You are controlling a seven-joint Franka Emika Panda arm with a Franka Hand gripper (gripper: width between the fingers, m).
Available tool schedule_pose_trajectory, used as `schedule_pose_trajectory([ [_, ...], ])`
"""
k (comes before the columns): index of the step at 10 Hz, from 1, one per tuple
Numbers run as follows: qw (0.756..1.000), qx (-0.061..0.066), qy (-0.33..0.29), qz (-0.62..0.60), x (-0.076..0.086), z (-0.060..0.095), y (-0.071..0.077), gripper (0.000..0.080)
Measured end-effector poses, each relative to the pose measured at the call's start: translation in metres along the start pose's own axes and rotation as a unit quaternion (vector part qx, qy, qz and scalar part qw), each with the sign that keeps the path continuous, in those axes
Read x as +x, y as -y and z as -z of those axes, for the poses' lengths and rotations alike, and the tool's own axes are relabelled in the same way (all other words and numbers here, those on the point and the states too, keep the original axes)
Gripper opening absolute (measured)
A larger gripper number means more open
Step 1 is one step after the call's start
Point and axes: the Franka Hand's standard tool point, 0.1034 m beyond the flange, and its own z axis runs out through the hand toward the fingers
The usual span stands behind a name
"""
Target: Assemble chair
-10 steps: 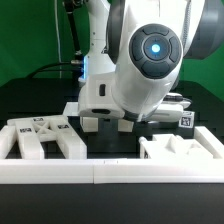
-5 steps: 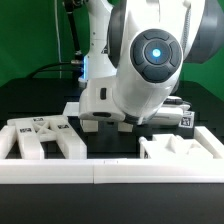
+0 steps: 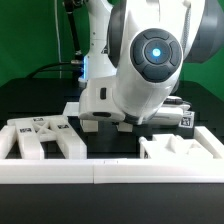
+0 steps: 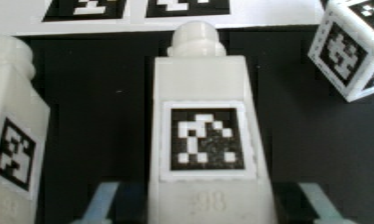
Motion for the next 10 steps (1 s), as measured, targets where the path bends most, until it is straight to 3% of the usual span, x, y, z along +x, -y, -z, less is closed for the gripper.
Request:
schedule_pose_trajectory([
  [2, 1.000, -0.001, -0.007, 0.003, 0.000, 0.015, 0.002, 0.0289],
  [6, 1.000, 0.000, -0.019, 0.005, -0.005, 0.077, 0.006, 0.0291],
  [7, 0.999, 0.000, -0.037, 0.006, 0.000, 0.084, 0.006, 0.0291],
  [8, 0.999, 0.000, -0.039, 0.006, 0.002, 0.082, 0.006, 0.0291],
  [9, 0.996, 0.001, -0.087, 0.006, 0.013, 0.088, 0.007, 0.0291],
  [10, 0.993, 0.003, -0.120, 0.007, 0.012, 0.091, 0.008, 0.0291],
])
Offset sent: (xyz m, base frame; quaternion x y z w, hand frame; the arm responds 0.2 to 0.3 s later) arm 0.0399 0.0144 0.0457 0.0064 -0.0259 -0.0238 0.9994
